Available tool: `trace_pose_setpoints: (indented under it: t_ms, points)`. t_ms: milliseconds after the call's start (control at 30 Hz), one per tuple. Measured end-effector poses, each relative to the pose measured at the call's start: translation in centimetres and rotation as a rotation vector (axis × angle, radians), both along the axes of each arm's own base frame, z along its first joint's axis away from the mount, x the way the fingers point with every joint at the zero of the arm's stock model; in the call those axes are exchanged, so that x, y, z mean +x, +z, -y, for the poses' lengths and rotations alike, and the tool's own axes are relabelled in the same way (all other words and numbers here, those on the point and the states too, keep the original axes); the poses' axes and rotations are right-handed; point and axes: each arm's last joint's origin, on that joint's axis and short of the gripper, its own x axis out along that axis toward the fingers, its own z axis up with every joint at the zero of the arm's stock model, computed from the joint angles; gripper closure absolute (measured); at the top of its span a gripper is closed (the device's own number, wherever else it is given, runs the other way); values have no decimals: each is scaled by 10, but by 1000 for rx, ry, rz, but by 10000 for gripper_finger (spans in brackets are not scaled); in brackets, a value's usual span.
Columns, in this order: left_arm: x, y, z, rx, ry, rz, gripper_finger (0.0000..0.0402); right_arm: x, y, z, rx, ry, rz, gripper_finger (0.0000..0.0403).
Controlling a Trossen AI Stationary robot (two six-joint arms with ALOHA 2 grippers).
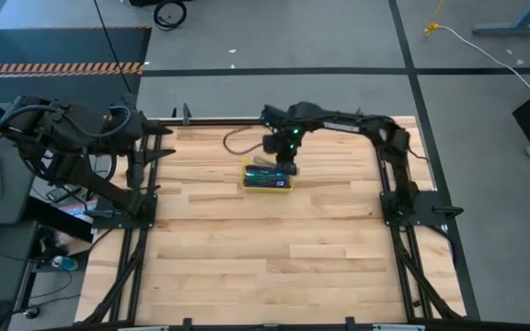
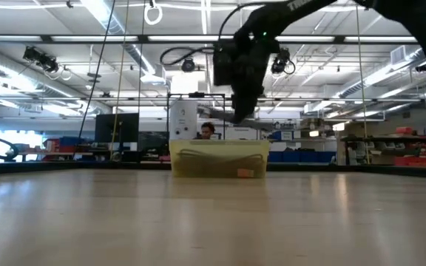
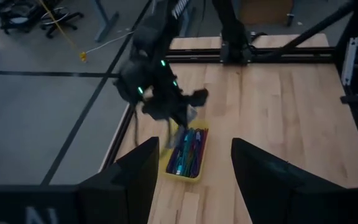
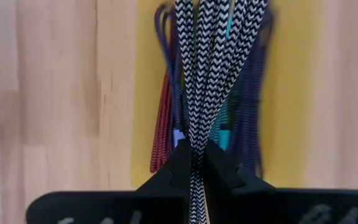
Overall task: Pick and place USB-C Cables
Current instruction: Put the white charger cable into the bin
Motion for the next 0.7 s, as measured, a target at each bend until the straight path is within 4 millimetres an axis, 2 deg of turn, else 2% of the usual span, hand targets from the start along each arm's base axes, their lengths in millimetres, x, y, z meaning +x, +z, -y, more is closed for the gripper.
trace_pose_setpoints:
  t_ms: [133, 333, 500, 700]
  points:
    - [0, 0, 0, -13, 23, 9, 193, 12, -26, -7, 20, 78, -46, 383]
    - [0, 0, -1, -13, 30, 11, 193, 23, -42, -22, 21, 165, -54, 383]
    - [0, 0, -1, -12, 31, 11, 193, 25, -38, -26, 10, 180, -35, 383]
    - [0, 0, -1, -8, 29, 9, 194, 33, -6, -23, -40, 182, 62, 383]
